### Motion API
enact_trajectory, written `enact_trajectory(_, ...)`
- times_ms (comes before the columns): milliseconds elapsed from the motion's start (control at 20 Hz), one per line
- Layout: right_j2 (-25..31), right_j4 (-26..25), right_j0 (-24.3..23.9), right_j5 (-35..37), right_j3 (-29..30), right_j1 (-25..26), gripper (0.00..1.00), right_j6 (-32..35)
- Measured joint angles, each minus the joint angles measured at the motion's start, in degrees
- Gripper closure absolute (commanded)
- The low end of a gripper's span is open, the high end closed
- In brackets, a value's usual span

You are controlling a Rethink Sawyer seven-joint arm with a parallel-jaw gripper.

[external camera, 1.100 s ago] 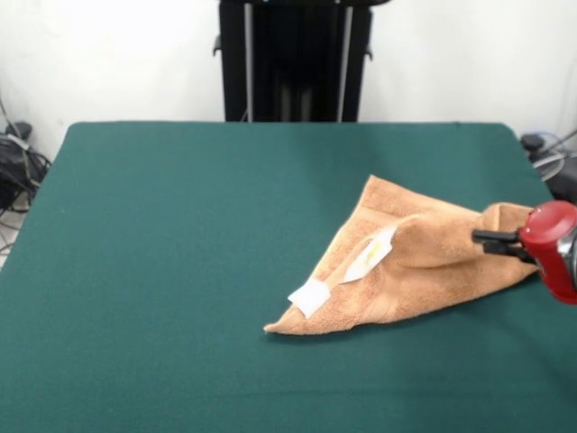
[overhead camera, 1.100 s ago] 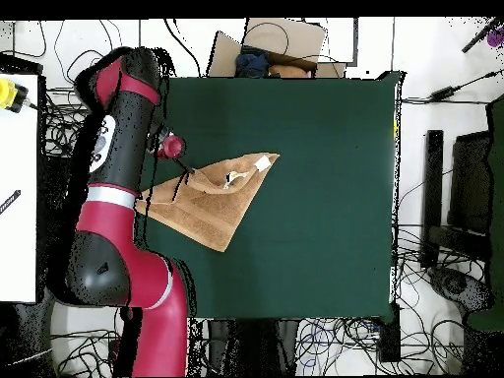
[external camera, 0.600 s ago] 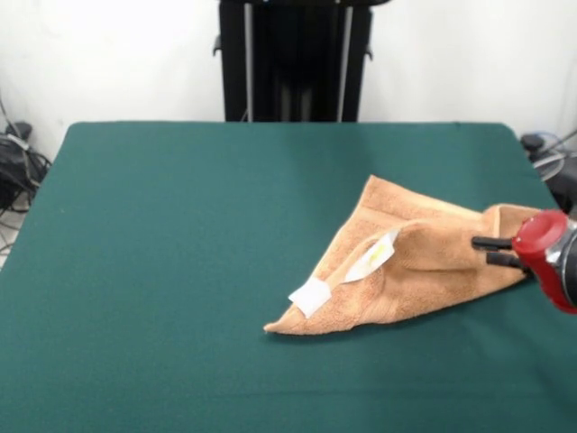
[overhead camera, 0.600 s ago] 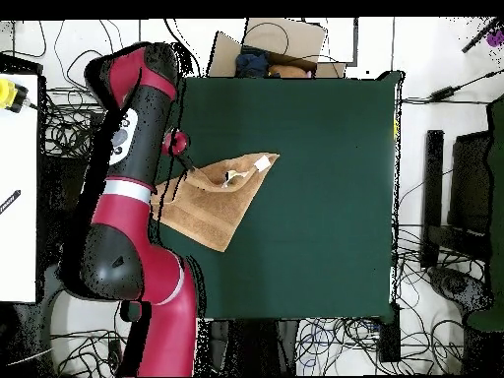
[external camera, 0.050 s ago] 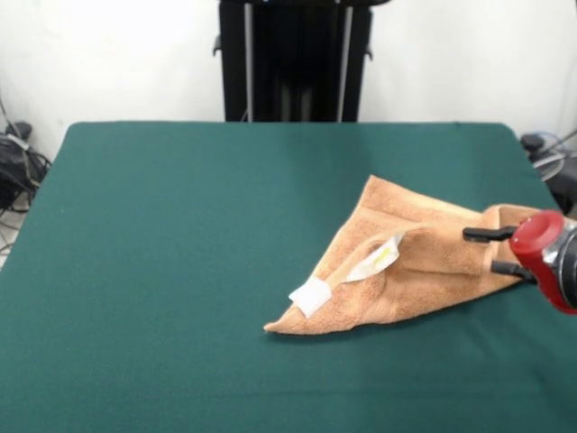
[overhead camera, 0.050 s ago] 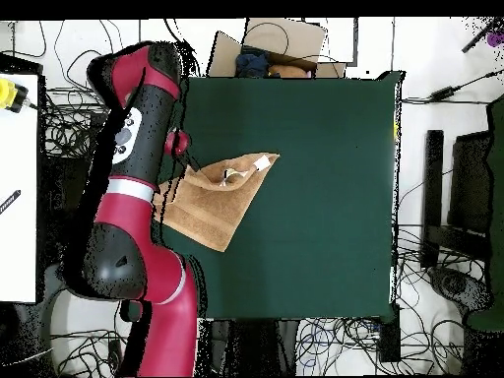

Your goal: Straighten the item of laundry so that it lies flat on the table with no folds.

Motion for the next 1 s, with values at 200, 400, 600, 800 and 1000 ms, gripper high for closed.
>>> enact_trajectory(200, 1.9, 0.0, 0.1, 0.0, 0.0, 0.0, 0.00, 0.0)
enact_trajectory(400, 4.7, -1.3, 0.5, 0.0, 0.0, 0.0, 0.00, 0.0)
enact_trajectory(600, 7.7, -4.1, 1.3, 0.0, 0.1, 0.0, 0.00, 0.0)
enact_trajectory(800, 12.1, -9.9, 3.4, 0.0, 0.4, 0.0, 0.00, 0.0)
enact_trajectory(1000, 18.9, -18.2, 7.9, -0.1, 2.4, -0.1, 0.00, 0.0)
